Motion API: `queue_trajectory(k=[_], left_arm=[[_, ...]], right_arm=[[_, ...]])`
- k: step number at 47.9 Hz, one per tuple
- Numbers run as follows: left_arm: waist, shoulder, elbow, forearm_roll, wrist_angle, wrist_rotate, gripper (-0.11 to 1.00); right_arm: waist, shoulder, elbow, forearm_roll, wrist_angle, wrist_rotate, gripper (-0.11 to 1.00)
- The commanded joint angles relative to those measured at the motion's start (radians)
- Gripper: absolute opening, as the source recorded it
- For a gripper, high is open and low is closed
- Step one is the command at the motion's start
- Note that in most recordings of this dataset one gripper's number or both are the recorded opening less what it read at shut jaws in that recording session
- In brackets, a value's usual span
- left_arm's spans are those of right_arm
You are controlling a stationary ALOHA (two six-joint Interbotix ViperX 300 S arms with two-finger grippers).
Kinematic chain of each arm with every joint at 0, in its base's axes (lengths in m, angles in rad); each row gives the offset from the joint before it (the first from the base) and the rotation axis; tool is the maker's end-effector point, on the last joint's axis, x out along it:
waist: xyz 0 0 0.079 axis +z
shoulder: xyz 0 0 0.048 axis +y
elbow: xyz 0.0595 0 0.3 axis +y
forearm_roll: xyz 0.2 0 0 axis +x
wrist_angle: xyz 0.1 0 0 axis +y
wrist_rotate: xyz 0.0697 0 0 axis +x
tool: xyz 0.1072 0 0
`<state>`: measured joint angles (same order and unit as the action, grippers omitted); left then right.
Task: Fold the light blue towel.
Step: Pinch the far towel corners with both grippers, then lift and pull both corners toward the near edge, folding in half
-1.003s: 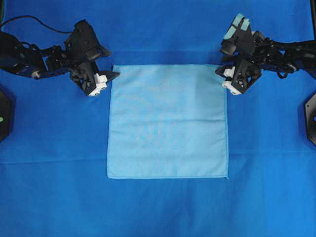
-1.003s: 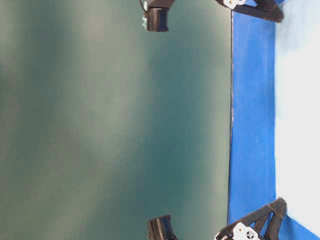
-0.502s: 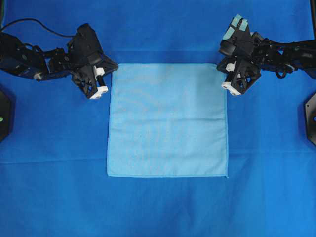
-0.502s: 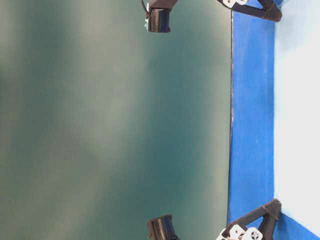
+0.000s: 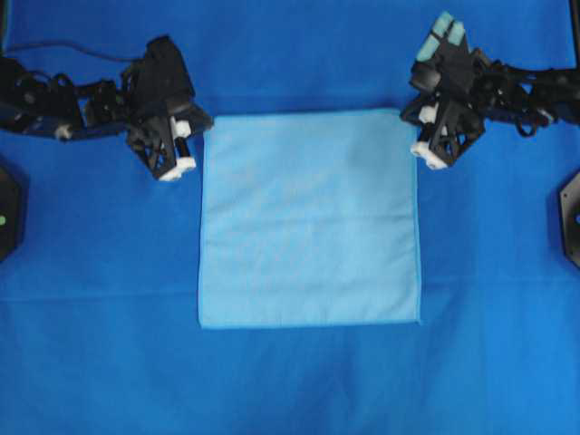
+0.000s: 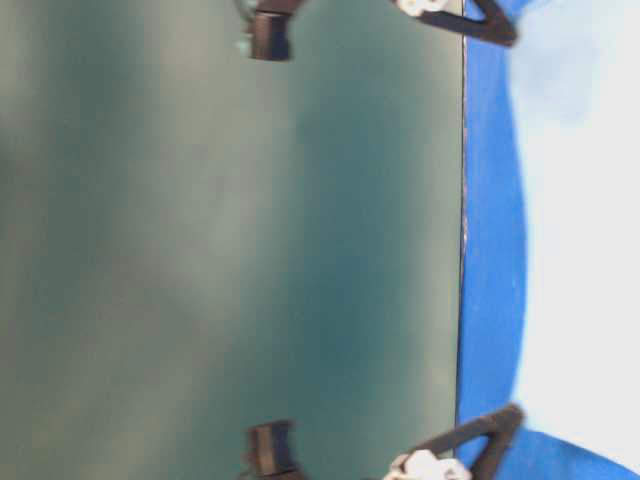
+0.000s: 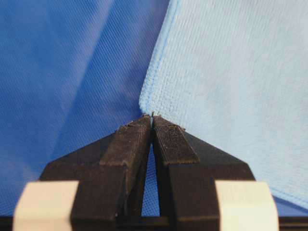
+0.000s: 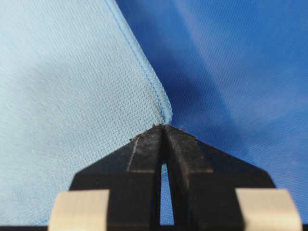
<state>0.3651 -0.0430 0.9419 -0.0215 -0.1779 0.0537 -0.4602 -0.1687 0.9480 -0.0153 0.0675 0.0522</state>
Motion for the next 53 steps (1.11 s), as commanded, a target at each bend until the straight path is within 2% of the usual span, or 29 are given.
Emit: queue_trajectory(k=[1,8,18,25,34,45,53], left_arm=[[-0.002,-0.061,-0.014,0.002,0.014,0.020,0.02],[0.002,-0.064,-0.009,0.002,0.018,0.055,0.02],[-0.006,-0.069,0.003,0.002,0.021,0.066,0.02],[-0.052,-0.077,0.020,0.002,0.026,0.069,0.02],[-0.164,-0.078,0.032,0.002,0.084,0.064,0.02],[-0.328,-0.077,0.040,-0.005,0.150,0.038,0.02],[-0.466,-0.064,0.025,-0.006,0.146,-0.029,0.02]], right_arm=[[0.003,-0.058,-0.018,-0.002,0.018,0.003,0.02],[0.006,-0.074,-0.012,0.000,0.023,0.005,0.02],[0.038,-0.074,-0.011,0.006,0.021,0.011,0.02],[0.066,-0.075,-0.009,0.023,0.032,0.037,0.02],[0.167,-0.083,0.005,0.029,0.067,0.098,0.02],[0.360,-0.089,0.015,0.038,0.120,0.249,0.02],[0.485,-0.089,0.021,0.038,0.120,0.347,0.02]])
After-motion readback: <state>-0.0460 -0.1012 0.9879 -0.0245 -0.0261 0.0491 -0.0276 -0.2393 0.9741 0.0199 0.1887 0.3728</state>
